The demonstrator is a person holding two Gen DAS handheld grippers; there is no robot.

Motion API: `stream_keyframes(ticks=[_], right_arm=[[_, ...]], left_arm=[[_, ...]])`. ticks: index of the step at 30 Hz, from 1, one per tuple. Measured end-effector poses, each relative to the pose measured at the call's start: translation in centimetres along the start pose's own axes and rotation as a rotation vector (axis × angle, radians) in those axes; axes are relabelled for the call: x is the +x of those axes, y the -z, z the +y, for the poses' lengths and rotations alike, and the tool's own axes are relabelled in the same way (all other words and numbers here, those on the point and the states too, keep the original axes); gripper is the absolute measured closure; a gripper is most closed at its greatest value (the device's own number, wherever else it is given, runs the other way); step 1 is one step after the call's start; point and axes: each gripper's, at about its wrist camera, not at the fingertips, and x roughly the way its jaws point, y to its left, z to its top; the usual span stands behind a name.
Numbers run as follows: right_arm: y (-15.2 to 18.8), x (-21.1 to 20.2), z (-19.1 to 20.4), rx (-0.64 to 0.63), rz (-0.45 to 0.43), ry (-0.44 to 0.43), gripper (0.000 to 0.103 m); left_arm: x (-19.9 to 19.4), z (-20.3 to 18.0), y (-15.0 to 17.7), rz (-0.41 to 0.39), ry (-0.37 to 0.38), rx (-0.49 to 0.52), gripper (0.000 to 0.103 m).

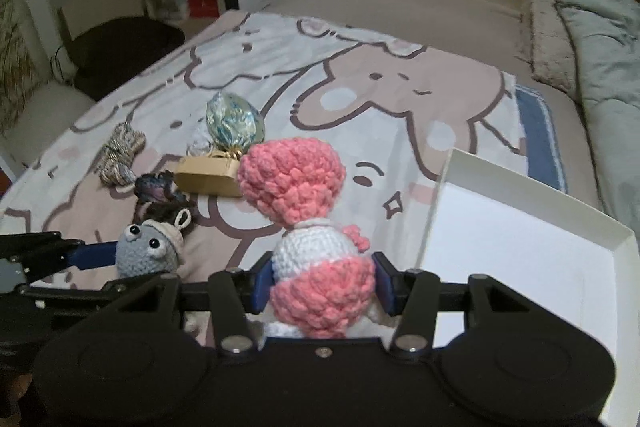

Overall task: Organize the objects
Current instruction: 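Carry both dolls into the white box and open both tools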

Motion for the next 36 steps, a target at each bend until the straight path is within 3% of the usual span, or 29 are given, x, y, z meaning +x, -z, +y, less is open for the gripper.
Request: stream_keyframes(ticks=[9,17,23,36], right_arm=[[0.6,-5.2,-3.1,0.090,-0.052,-0.005,0.051],[0.9,-6.4,-9.7,0.169,-0.063,0.105,0.051],[1.8,-5.4,-16.3,0.271,-0.060,0.199,0.051],[3.0,0.2,-26.8,0.397,-0.027,0.321,0.051]], left_arm=[[-2.8,-2.8,-2.9,-0.090,0.049,0.070,0.053],[-1.8,-7.4,-6.7,-0.148,0.108,0.125,0.053],[1.0,-12.1,-8.8,-0.162,0.165,0.176,0.053],[11.1,-21.7,-10.5,-0.081,0.302,0.224,0.053]])
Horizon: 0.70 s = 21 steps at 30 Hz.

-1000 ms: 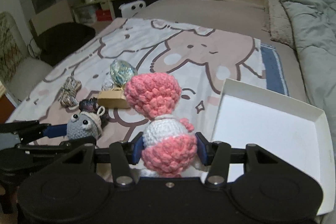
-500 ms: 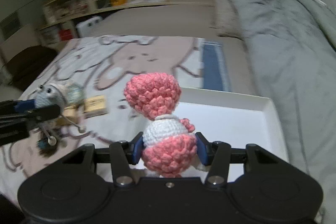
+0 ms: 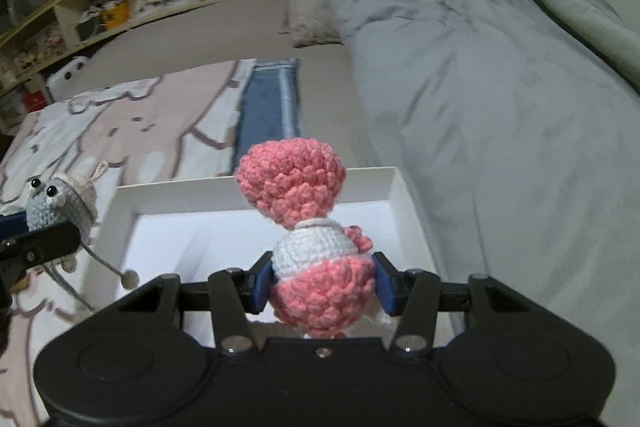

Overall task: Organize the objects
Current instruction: 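Carry both dolls into the white box and open both tools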

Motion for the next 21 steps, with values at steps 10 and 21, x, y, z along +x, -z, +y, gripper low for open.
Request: stream_keyframes(ticks=[10,21], right_arm=[[-0.6,6.6,-2.6,0.087,0.049,0.010,0.050],[0.2,6.1,-4.2,0.119,0.034,0.010,0.036]], left_arm=[[7.9,-1.8,-0.1,0.040,0.084,-0.001,0.053],[12.8,-3.1,1.1,0.121,0.123,-0.019,0.053]])
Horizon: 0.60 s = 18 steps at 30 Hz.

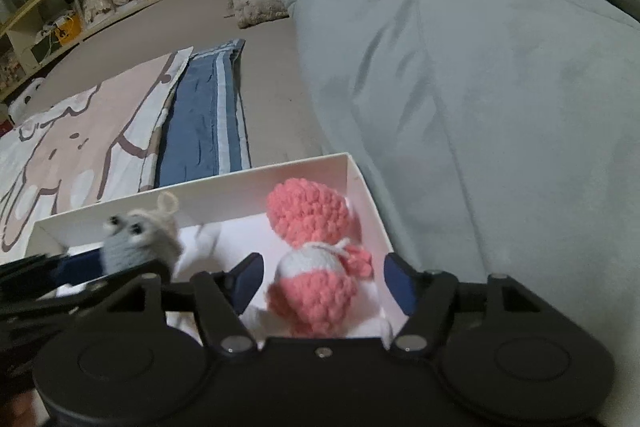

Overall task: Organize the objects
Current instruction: 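Carry both dolls into the white box and open both tools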

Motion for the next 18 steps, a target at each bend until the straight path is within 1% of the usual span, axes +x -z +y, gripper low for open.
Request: stream_keyframes(ticks=[3,5,6,7,8,13,18], right_arm=[[0.2,-1.1,-0.8,0.023,-0.007,-0.007,0.037],[0.4,-1.7,-1.2,0.034,-0.007,-0.013,0.039],[0.4,-2.0,-1.4,0.036,-0.005,-0.012,0.039],[0.5,-2.3,-1.5,0.039,-0.008,-0.012,0.039],[0.5,-2.4,-1.6,0.041,-0.011,-0.015,0.039],[0.9,-3.2,-2.0,0.066,-0.010,-0.029,0.040],[1.6,-4.6,-1.4,0.060,-0.018,-0.041,0.040]], left_arm=[[0.8,-0.7,-0.3,-0.001,0.015,-0.010,0.053],[1.2,-1.1,-0.4,-0.001,0.003,-0.016,0.049],[1.4,-1.2,-0.5,0.004,0.000,-0.019,0.043],[1.4,-1.2,-0.5,0.012,0.002,-0.021,0.032],[1.2,-1.3,-0.6,0.014,-0.005,-0.023,0.029],[-0.4,-1.3,-0.7,0.037,-0.033,0.010,0.029],[-2.5,-0.9,-0.8,0.047,-0.048,0.021,0.029]])
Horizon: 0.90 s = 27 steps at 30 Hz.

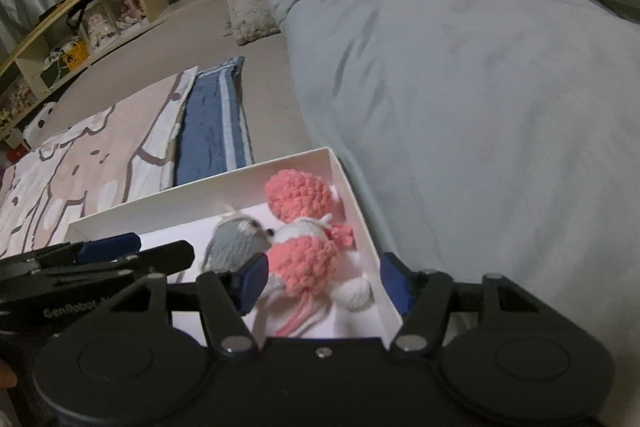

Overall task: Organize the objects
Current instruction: 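Carry both dolls into the white box and open both tools, then withdraw both tools from the white box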

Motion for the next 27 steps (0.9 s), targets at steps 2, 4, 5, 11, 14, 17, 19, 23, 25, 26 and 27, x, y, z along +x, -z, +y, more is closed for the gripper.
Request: stream_keyframes(ticks=[2,4,5,11,14,17,19,23,25,26,27], right_arm=[[0.3,-0.7,0.3,-0.002,-0.006,-0.004,0.040],[0.5,-1.5,0.6,0.001,-0.013,-0.012,0.040],[0.5,-2.0,0.7,0.003,-0.017,-0.016,0.040],[1.5,-5.0,1.6,0.008,-0.041,-0.028,0.039],[2.0,-6.6,2.1,0.004,-0.057,-0.025,0.037],[2.6,-8.3,2.7,0.003,-0.077,-0.022,0.033],[3.0,-9.4,3.1,-0.005,-0.089,-0.015,0.029],[4.0,-11.6,4.0,-0.033,-0.118,0.004,0.022],[4.5,-12.6,4.4,-0.043,-0.135,0.017,0.018],[4.6,-13.0,4.6,-0.047,-0.143,0.023,0.017],[4.8,-13.4,4.8,-0.051,-0.151,0.026,0.014]], left_arm=[[-1.1,0.2,-0.1,0.002,-0.010,0.004,0.029],[-2.3,0.4,-0.1,0.002,-0.019,0.005,0.029],[-3.0,0.6,-0.1,0.002,-0.024,0.003,0.029],[-7.1,1.0,0.0,-0.007,-0.055,0.025,0.029],[-9.0,1.2,0.3,-0.006,-0.065,0.033,0.029],[-10.8,1.4,0.7,-0.009,-0.076,0.035,0.029],[-11.9,1.5,1.1,-0.012,-0.082,0.038,0.027],[-14.1,1.6,1.8,-0.026,-0.087,0.040,0.013],[-15.1,1.5,2.2,-0.031,-0.086,0.046,0.010],[-15.6,1.5,2.4,-0.033,-0.087,0.048,0.007],[-16.0,1.5,2.6,-0.037,-0.088,0.050,0.006]])
